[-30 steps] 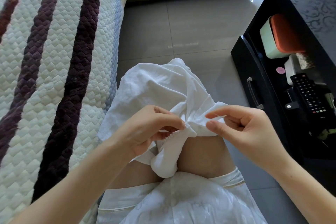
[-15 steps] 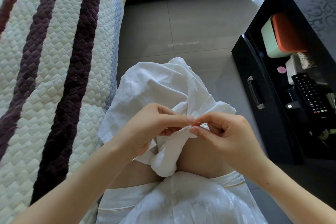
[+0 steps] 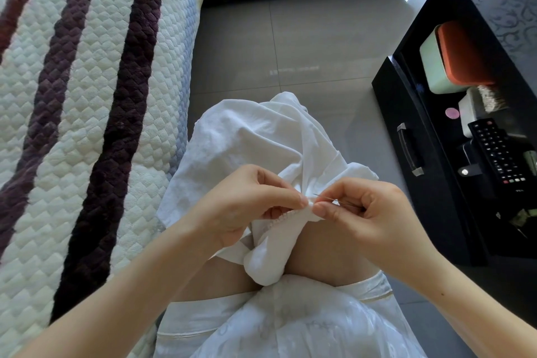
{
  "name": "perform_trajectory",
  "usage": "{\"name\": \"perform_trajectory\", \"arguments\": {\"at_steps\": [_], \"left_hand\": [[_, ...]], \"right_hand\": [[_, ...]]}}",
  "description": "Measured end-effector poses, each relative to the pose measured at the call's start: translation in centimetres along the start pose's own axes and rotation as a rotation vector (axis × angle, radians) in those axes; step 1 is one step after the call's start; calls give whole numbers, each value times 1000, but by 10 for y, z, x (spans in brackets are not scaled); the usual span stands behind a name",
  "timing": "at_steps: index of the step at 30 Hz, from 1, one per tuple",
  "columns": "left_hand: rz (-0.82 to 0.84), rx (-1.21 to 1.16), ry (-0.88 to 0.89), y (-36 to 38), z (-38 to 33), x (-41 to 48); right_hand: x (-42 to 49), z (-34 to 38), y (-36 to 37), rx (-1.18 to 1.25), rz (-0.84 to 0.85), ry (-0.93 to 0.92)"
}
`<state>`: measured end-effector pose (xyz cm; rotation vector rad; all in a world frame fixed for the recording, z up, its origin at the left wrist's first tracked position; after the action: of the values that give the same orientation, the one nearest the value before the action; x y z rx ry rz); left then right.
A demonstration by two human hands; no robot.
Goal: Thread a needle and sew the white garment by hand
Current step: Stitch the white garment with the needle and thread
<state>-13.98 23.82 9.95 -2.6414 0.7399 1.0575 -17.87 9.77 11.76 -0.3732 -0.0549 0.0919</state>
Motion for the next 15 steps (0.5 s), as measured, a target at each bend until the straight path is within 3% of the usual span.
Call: {"name": "perform_trajectory", "arguments": {"at_steps": [6, 15], "left_hand": [[-47, 28, 23, -4, 1, 0], [-54, 43, 9, -6, 5, 2]], "right_hand": [[4, 4, -3, 160, 91, 108], [3, 0, -2, 129, 153, 168]]}}
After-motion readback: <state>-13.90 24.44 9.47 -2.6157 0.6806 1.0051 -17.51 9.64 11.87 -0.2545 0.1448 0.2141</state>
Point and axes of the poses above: each hand's wrist, its own x-axis towards the middle knuckle, its own y-axis out of the palm, z = x × y, the point moved 7 cm from there along x, towards the middle knuckle, and after that the axes turned 4 degrees about -y, right-handed, at the moved point
